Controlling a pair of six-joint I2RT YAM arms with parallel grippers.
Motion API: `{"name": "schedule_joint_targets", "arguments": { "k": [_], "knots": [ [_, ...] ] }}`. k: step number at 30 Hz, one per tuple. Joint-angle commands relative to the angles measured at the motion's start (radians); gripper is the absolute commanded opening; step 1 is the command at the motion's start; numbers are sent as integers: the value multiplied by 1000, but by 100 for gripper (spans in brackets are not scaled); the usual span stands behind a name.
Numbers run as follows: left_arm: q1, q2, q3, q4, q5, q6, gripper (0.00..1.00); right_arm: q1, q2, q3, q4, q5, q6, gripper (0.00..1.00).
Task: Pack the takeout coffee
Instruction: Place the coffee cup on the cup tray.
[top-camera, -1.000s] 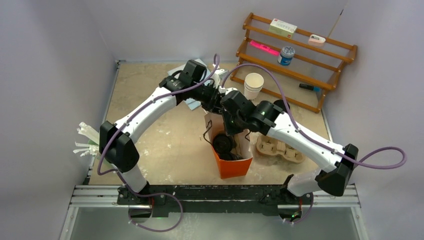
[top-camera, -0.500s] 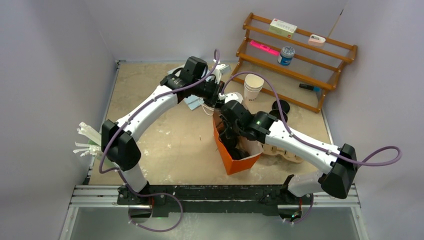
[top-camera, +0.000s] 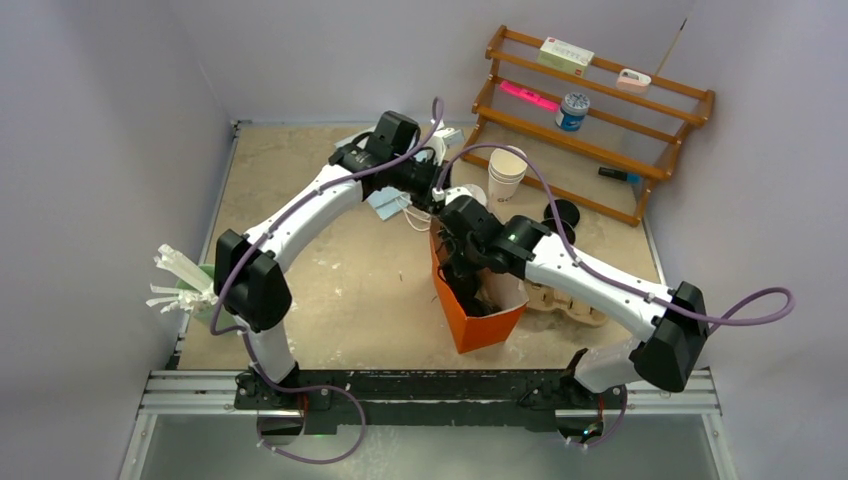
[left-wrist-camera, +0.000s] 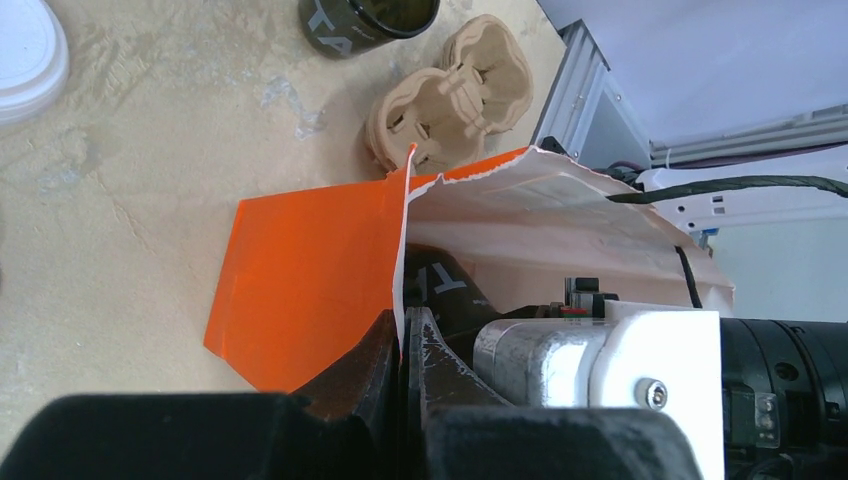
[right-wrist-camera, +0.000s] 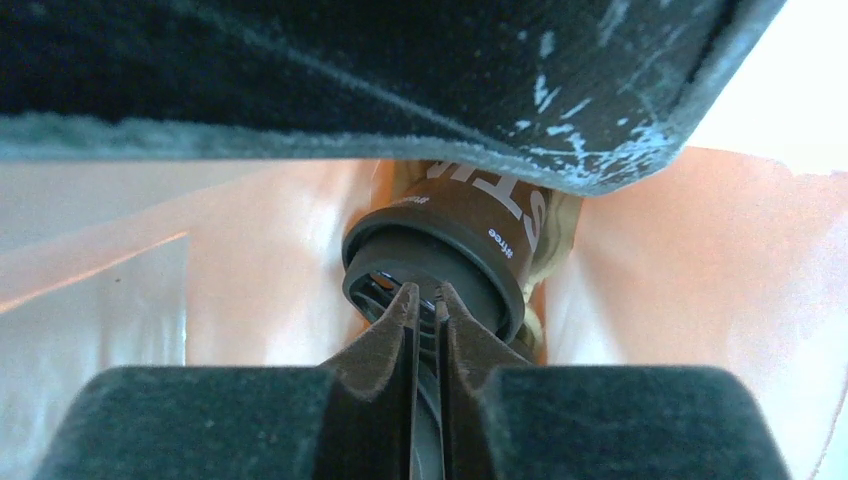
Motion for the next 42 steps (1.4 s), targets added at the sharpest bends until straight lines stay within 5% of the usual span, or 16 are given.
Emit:
{"name": "schedule_joint_targets", "arguments": {
  "k": [1,11,26,30,33,36,42],
  "knots": [
    [-11,13,69,-23,28,0,0,5,-18,79,-61,-64,-84,15],
    [26,-54,73,-221,-274,-19,0,-69,45,304,-139,-64,-137,28],
    [20,-381,-229,-185,-480,-403,5,-95,70,608,-280,-243,-55,46],
    [0,-454,-276,-180,-543,-461,19,-75,30,584,-314,-269,4,50],
    [-2,-493,-287,-178,-576,-455,35,-66,13,577,-363,-247,40,62],
    [1,-489,-230,-216,-604,-372,47,-66,-14,603,-375,-214,72,76],
    [23,-428,-85,-191,-536,-85,56,-67,-2,723,-430,-196,110,80]
  ]
}}
